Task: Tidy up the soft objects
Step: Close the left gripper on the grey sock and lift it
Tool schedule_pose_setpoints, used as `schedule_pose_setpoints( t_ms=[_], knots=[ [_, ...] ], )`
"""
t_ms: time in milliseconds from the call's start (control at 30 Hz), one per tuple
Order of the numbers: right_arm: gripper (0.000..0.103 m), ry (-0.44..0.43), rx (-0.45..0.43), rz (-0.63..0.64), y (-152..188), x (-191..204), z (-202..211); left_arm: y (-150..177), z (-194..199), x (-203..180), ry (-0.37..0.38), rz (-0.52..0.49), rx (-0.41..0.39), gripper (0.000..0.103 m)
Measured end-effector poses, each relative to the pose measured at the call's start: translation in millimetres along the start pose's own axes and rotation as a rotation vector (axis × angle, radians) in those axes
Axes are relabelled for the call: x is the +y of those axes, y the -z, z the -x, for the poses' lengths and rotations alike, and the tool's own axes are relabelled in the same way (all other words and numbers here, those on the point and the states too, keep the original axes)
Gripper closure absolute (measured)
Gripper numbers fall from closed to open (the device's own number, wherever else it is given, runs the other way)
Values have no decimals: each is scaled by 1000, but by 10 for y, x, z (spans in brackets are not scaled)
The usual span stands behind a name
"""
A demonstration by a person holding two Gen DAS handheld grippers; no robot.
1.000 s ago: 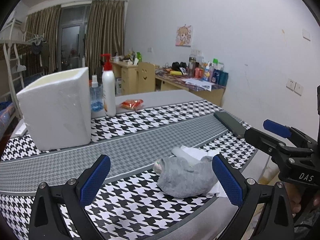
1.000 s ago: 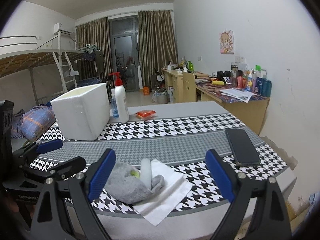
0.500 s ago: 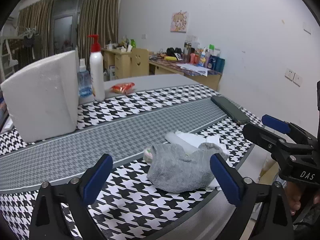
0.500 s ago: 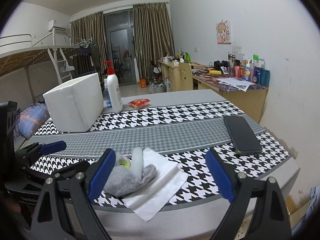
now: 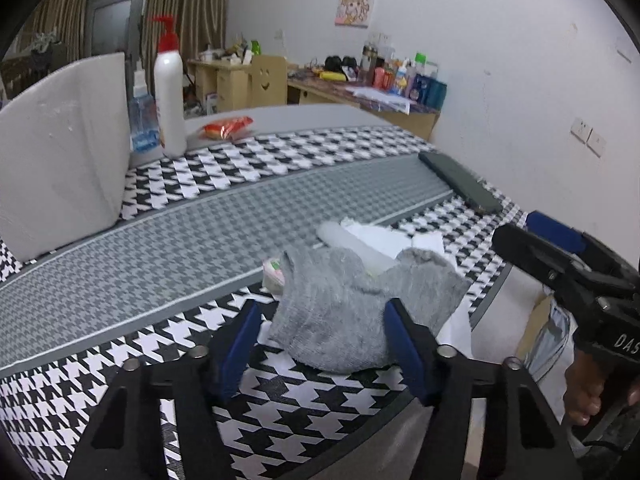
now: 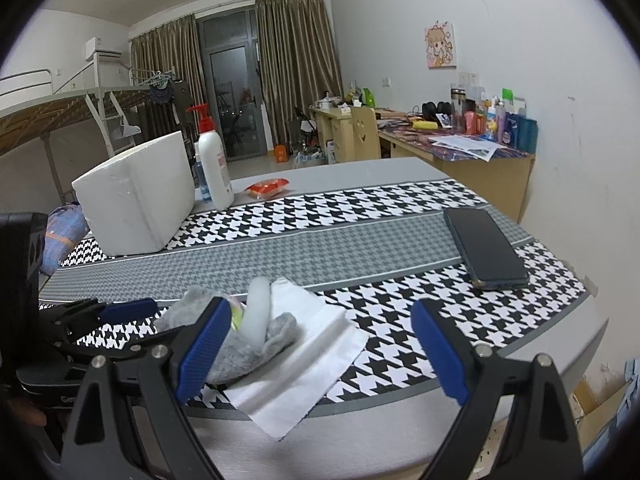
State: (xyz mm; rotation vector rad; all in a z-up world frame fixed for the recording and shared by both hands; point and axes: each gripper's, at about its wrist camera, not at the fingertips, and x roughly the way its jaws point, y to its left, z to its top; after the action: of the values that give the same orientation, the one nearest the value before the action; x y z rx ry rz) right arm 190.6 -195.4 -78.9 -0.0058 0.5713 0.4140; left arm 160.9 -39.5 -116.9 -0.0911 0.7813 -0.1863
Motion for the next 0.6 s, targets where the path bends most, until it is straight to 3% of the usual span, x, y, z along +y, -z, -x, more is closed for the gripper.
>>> schedule_pose_setpoints(
  t_ms=[167,233,433,600],
  knots=[
    [9,0,8,-7,20,-24,-19,33,-18,-56,-6,-26,7,52],
    [9,-1,15,-11,33,-38,-32,43,-21,-74,-8,-33,12,66],
    [9,-1,18,-25,50,-64,-20,66,0,-142,-6,-74,4,85],
    [9,1,20,-36,56,-76,-15,62,66,-152,7,-80,-15,89]
  ],
)
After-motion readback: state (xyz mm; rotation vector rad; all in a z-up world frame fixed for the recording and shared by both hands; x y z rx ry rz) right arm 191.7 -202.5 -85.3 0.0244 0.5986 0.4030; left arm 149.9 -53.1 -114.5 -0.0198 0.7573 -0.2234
